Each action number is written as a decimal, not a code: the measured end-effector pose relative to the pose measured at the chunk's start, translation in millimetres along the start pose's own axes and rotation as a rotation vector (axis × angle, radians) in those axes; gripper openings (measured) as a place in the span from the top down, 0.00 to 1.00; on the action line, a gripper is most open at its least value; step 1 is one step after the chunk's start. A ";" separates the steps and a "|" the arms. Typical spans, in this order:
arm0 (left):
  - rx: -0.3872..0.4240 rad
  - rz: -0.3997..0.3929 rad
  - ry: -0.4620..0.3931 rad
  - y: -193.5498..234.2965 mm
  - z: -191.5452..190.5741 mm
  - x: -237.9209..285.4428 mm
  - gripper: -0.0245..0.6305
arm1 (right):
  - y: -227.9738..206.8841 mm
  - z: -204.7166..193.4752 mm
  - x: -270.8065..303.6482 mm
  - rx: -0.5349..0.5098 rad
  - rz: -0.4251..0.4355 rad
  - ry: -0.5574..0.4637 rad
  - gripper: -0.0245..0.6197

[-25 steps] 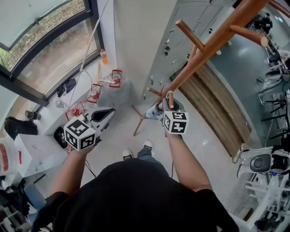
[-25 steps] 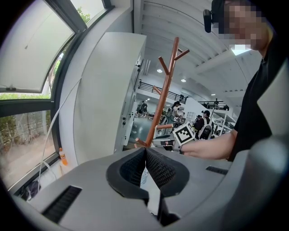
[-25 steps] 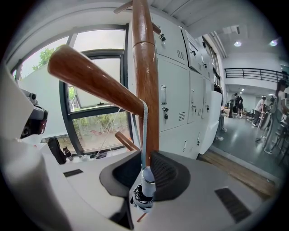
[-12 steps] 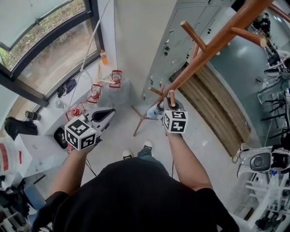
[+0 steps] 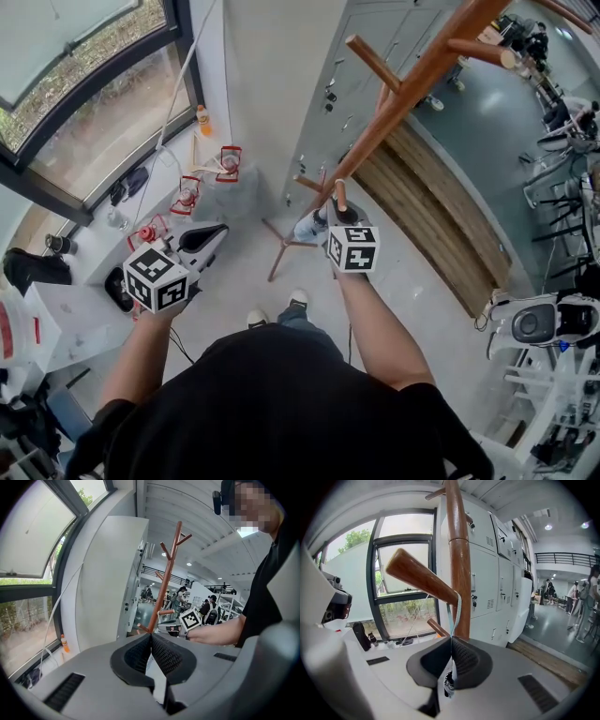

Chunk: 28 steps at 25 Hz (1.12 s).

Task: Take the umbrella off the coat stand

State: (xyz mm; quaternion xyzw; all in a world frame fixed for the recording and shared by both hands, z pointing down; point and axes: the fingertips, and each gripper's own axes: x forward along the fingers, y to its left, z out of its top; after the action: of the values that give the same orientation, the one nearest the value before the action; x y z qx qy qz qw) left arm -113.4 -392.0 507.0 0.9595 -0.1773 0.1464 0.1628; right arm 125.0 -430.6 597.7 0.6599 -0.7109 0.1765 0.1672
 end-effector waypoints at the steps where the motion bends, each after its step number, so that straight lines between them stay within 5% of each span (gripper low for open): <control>1: 0.001 0.002 -0.001 -0.8 0.1 -1.7 0.93 | 2.5 0.9 -0.8 0.000 0.006 -0.003 0.94; 28: 0.049 -0.025 -0.049 -29.5 14.7 -17.6 0.93 | 21.3 32.6 -89.5 -0.015 0.032 -0.119 0.94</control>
State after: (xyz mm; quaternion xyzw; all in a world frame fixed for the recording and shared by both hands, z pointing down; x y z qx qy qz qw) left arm -114.4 -366.2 480.0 0.9687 -0.1654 0.1251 0.1366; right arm 110.1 -365.8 526.2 0.6567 -0.7312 0.1343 0.1267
